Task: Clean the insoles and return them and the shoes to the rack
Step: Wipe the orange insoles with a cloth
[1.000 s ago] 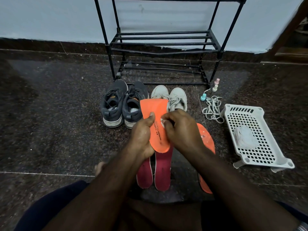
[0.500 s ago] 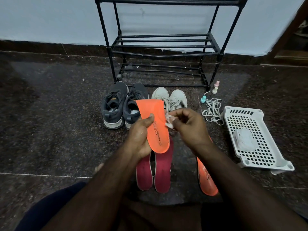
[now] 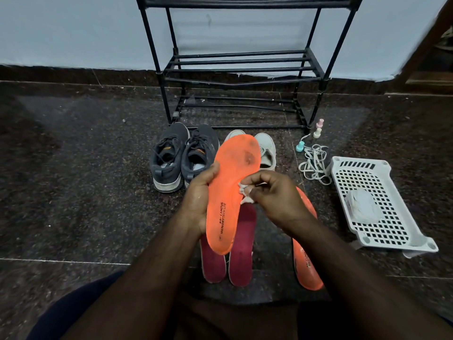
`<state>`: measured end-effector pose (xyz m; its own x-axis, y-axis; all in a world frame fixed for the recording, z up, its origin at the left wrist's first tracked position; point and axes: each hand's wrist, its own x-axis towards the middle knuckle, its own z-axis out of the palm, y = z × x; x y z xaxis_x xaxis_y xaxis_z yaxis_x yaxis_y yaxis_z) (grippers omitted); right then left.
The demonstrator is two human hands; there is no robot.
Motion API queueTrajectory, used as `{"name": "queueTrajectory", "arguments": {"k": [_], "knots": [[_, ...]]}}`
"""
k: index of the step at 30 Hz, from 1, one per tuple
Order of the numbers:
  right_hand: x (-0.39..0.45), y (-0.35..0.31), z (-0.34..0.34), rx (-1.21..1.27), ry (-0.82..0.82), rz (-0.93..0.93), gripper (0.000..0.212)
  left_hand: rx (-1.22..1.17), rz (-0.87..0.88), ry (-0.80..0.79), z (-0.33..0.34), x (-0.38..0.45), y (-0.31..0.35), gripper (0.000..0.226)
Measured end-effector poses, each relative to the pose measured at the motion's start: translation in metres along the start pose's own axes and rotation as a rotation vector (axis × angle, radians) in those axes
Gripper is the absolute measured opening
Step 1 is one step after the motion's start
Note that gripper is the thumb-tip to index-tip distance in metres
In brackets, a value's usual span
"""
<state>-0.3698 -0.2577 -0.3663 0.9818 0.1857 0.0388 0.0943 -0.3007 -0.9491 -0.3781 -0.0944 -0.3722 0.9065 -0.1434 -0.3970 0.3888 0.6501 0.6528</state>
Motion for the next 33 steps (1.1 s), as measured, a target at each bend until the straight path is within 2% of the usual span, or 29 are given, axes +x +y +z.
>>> {"name": "queueTrajectory", "arguments": {"k": [3, 6, 9, 12, 18, 21, 23, 26, 28, 33], "knots": [[0.001, -0.006, -0.003, -0.081, 0.036, -0.024, 0.009, -0.017, 0.025, -0.002, 0.001, -0.002, -0.001, 0.032], [0.004, -0.021, -0.010, -0.061, 0.202, -0.085, 0.011, -0.034, 0.052, -0.074, 0.001, -0.002, -0.003, 0.035], [0.012, -0.023, -0.015, -0.293, 0.306, -0.221, 0.014, -0.077, 0.049, -0.133, 0.004, -0.005, -0.007, 0.037], [0.012, -0.013, -0.003, -0.466, 0.257, -0.271, 0.018, -0.067, -0.008, -0.127, 0.009, -0.005, -0.011, 0.039], [-0.009, -0.009, 0.034, -0.617, 0.054, -0.428, 0.025, -0.068, -0.059, -0.059, 0.011, 0.000, -0.014, 0.063], [-0.016, -0.008, 0.038, -0.626, 0.006, -0.466, 0.023, -0.067, -0.085, -0.030, 0.008, -0.001, -0.011, 0.067], [-0.010, -0.008, 0.031, -0.635, 0.034, -0.502, 0.018, -0.068, -0.086, -0.027, 0.011, -0.003, -0.012, 0.064], [0.009, -0.007, 0.015, -0.651, 0.208, -0.448, 0.014, -0.034, -0.070, -0.030, 0.015, -0.005, -0.021, 0.057], [0.009, -0.006, 0.014, -0.631, 0.235, -0.381, 0.016, -0.028, -0.059, -0.027, 0.015, -0.005, -0.023, 0.055], [-0.019, -0.009, 0.032, -0.556, -0.002, -0.351, 0.019, -0.038, -0.063, -0.012, 0.012, -0.003, -0.016, 0.061]]}}
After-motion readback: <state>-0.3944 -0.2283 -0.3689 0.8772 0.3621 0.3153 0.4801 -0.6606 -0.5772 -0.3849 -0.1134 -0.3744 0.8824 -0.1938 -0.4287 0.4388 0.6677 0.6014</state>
